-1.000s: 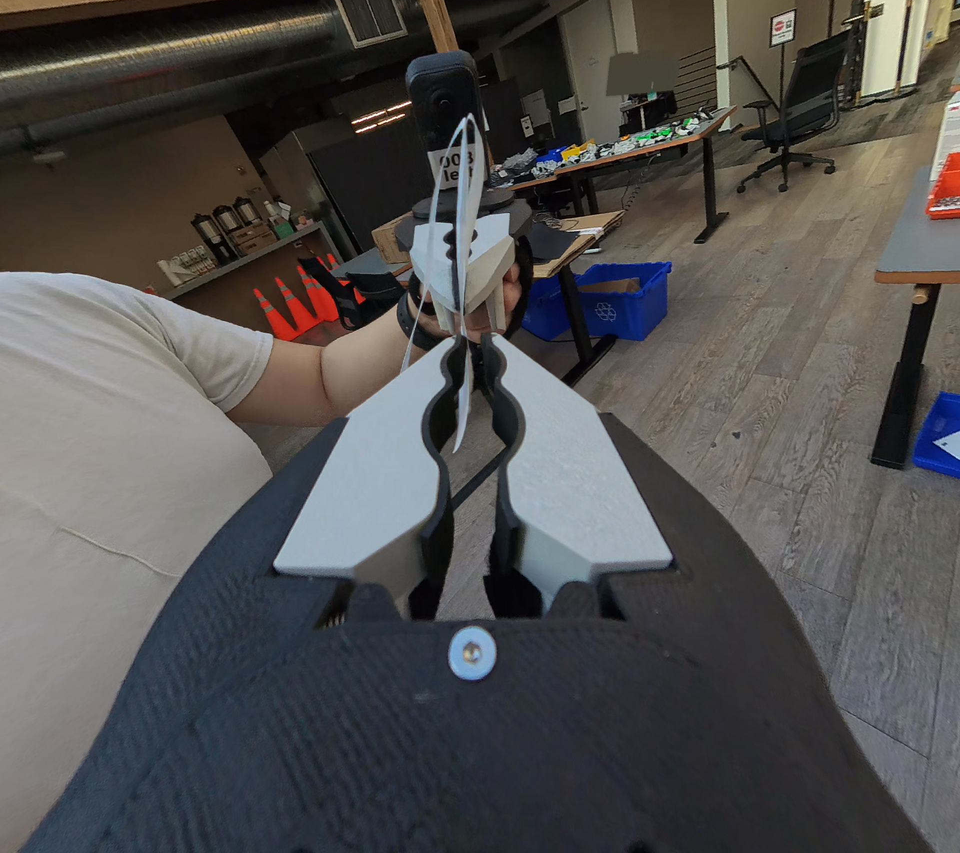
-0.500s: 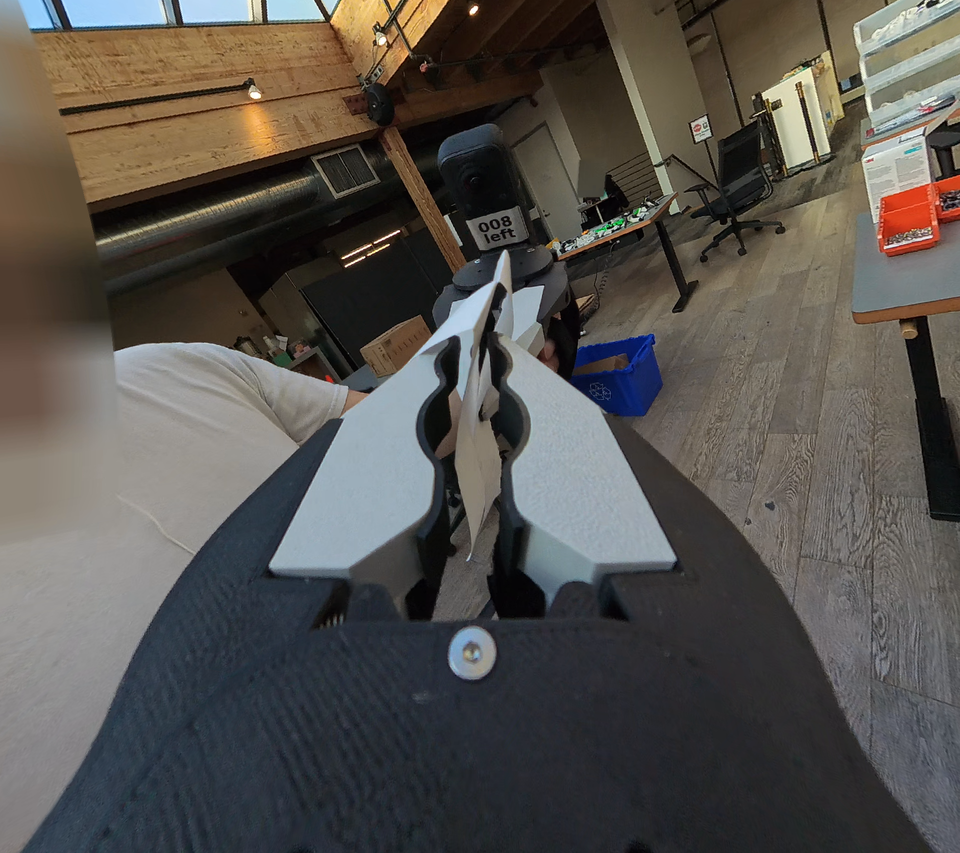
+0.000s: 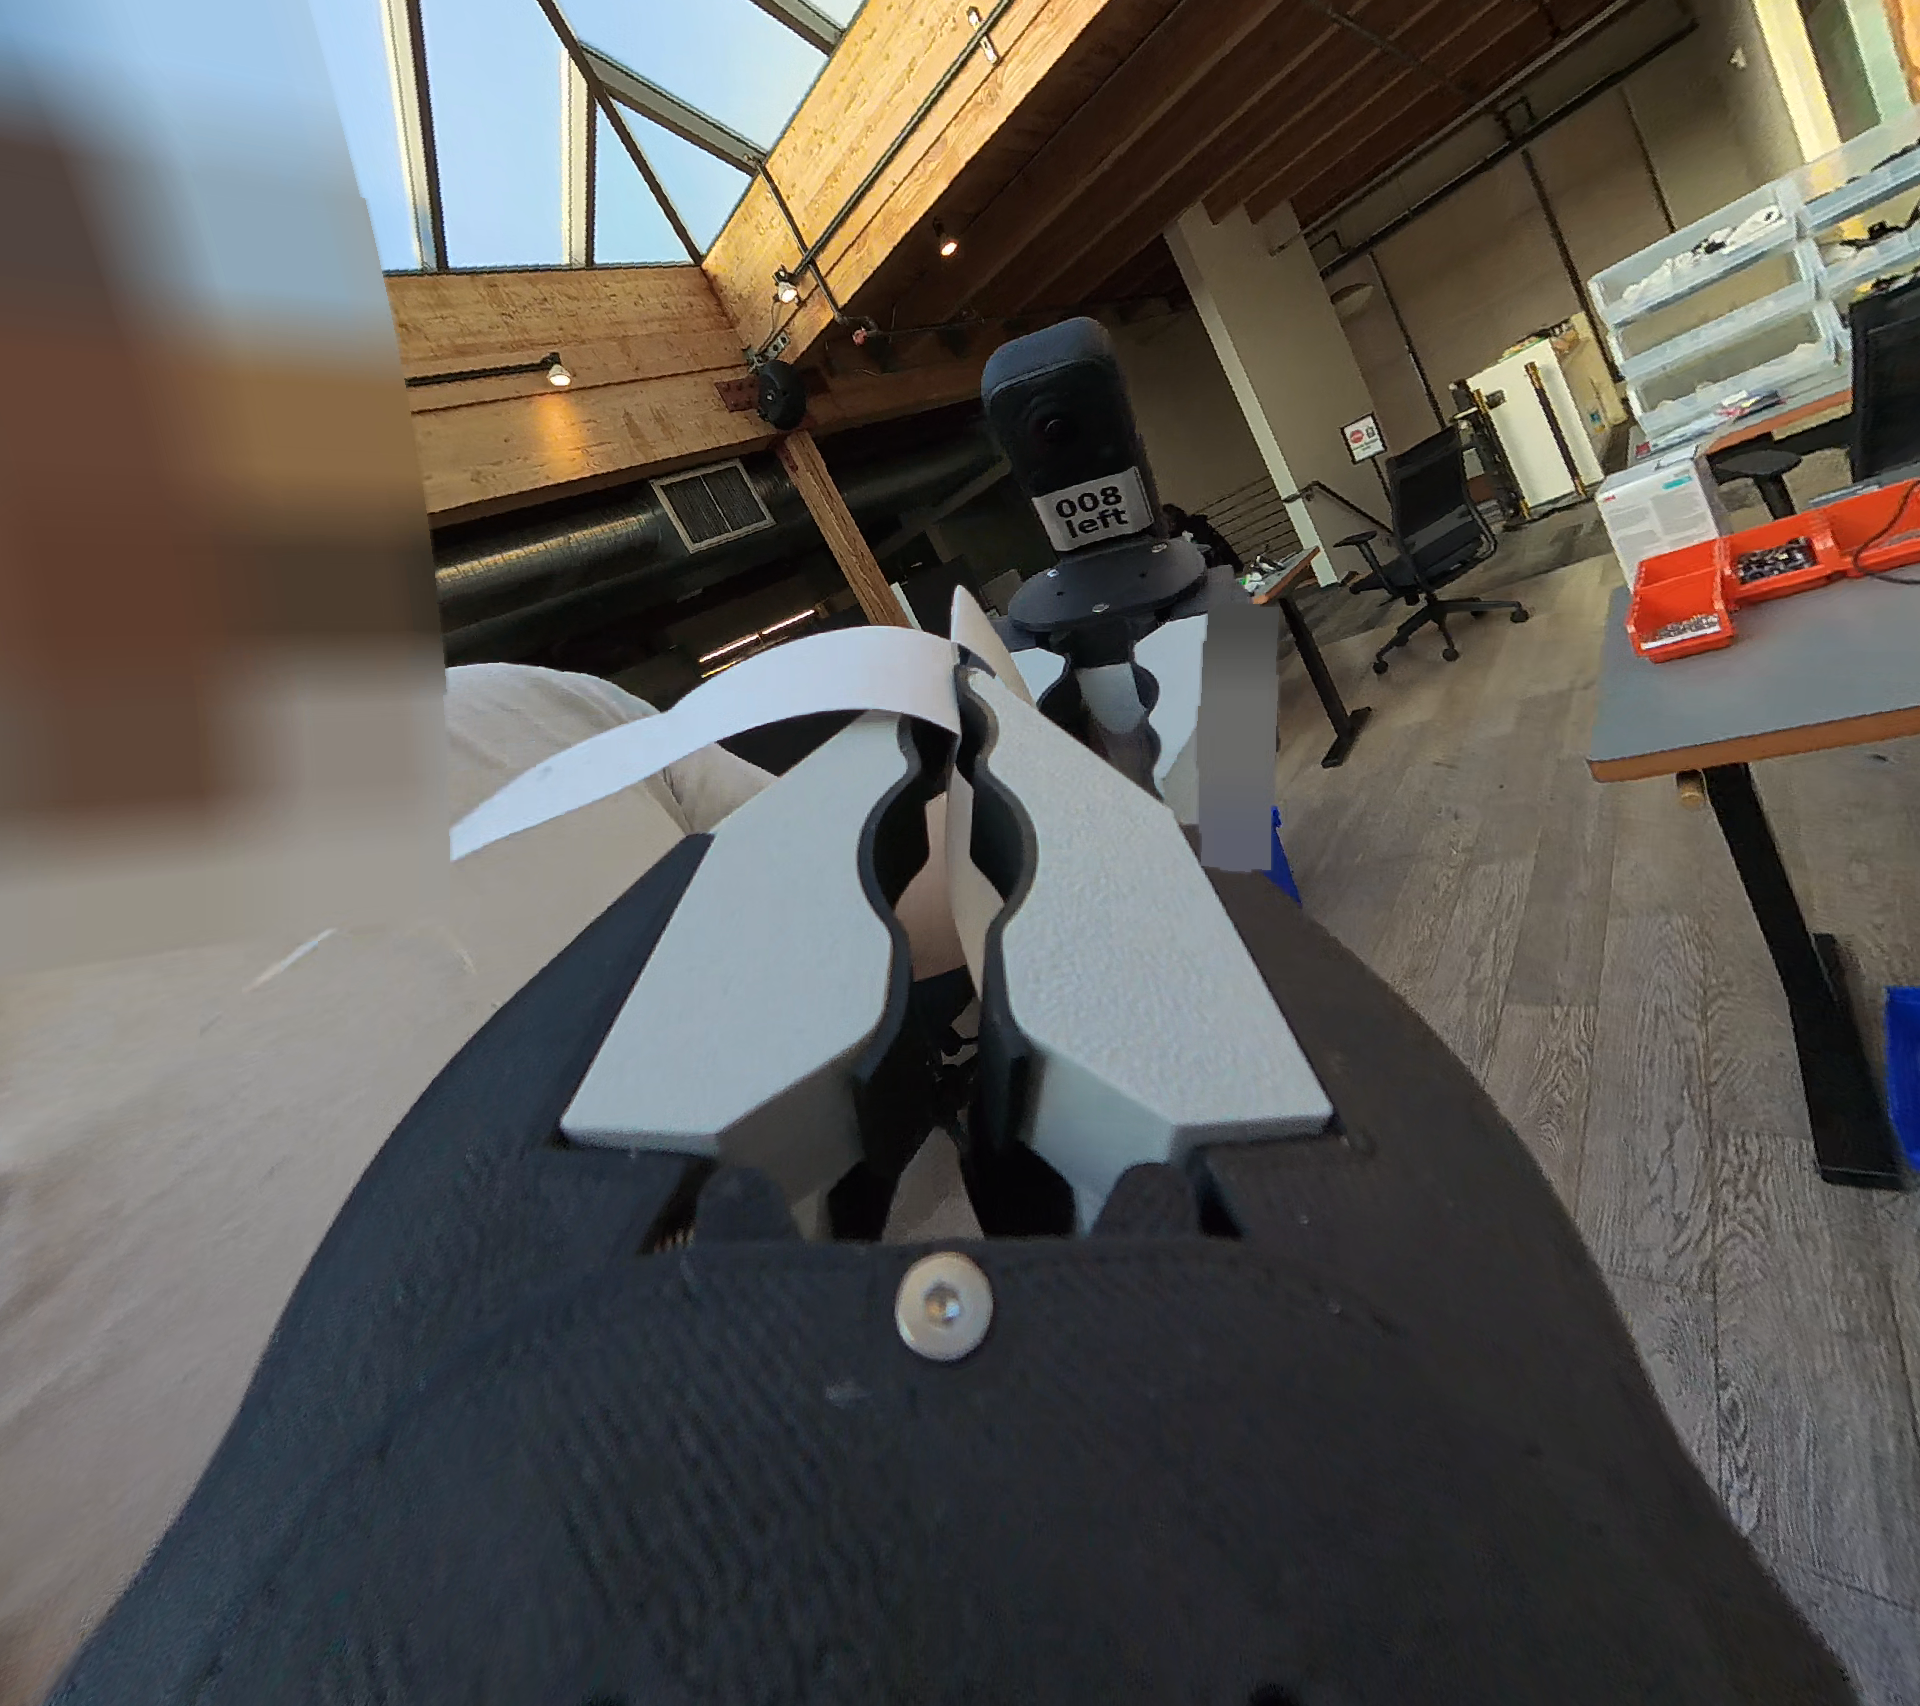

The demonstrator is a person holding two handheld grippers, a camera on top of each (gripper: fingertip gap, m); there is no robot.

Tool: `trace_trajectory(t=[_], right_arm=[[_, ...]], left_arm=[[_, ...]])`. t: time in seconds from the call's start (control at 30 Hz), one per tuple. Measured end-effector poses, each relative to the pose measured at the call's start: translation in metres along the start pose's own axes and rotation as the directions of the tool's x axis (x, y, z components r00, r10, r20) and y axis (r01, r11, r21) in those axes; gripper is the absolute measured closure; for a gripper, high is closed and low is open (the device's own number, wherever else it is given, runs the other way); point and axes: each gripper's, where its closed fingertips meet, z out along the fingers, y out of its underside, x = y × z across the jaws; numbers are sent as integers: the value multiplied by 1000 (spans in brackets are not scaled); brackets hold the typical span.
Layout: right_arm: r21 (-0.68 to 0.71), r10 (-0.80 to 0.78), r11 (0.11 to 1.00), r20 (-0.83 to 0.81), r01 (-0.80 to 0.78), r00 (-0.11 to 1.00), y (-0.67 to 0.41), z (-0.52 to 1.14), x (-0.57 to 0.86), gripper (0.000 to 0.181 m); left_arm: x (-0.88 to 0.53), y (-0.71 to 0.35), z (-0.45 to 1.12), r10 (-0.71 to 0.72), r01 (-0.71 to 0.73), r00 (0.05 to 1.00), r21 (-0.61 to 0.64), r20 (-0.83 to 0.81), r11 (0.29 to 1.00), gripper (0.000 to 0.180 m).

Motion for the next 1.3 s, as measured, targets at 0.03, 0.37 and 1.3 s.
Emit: trace_trajectory(t=[0.03, 0.37, 1.3], right_arm=[[15, 4, 1000, 24, -4, 1000, -9, 0, -14, 148], [188, -41, 981, -4, 41, 999, -92, 51, -126, 155], [70, -69, 995, -73, 74, 995, -146, 121, -578, 148]], left_arm=[[7, -11, -11, -8, 8, 1000, 15, 15, 1000, 180], [117, -126, -108, 62, -62, 998, 9, 27, 998, 180], [440, -323, -279, -196, 311, 878, 207, -437, 928, 180]])
